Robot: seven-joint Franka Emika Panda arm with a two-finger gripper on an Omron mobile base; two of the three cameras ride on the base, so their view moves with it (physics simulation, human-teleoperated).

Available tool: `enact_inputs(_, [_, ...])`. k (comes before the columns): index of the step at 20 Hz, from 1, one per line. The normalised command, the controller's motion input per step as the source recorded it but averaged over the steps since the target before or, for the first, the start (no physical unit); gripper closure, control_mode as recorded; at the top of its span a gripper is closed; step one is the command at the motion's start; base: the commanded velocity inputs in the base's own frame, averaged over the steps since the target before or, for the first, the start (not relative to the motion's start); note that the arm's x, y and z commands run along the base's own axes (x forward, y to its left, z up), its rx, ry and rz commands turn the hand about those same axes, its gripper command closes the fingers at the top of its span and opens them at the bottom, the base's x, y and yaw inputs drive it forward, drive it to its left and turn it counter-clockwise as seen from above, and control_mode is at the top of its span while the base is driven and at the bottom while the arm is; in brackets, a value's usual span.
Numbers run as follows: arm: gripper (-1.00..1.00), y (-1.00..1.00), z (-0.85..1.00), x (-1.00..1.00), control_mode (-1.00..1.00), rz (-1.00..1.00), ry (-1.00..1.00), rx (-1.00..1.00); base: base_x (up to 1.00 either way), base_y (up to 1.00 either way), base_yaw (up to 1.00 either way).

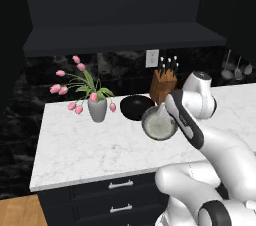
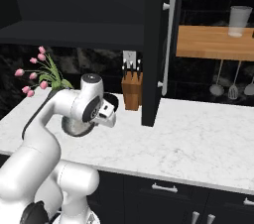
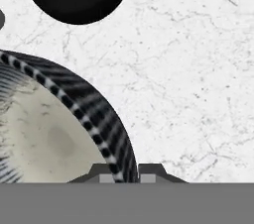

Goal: Pick up the bowls on the counter and stack them on top of one another in the open cabinet. Place the smaller bowl on top of the larger bowl.

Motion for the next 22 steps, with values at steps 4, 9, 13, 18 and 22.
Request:
enact_inputs(4, [1.0,0.35,0.5,0.38,-1.0,-0.25,-0.22,0.0,0.0,0.0,0.0])
enact_inputs(9, [1.0,0.27,0.64,0.32,-1.0,-0.27,-0.11,0.0,0.0,0.0,0.0])
enact_inputs(13, [1.0,0.0,0.6,0.19,-1.0,-0.22,0.0,0.0,0.0,0.0,0.0])
enact_inputs(18, [1.0,0.0,0.29,0.37,-1.0,-0.17,0.0,0.0,0.0,0.0,0.0])
enact_inputs(22, [1.0,0.0,-0.02,0.39,-1.0,-0.1,0.04,0.0,0.0,0.0,0.0])
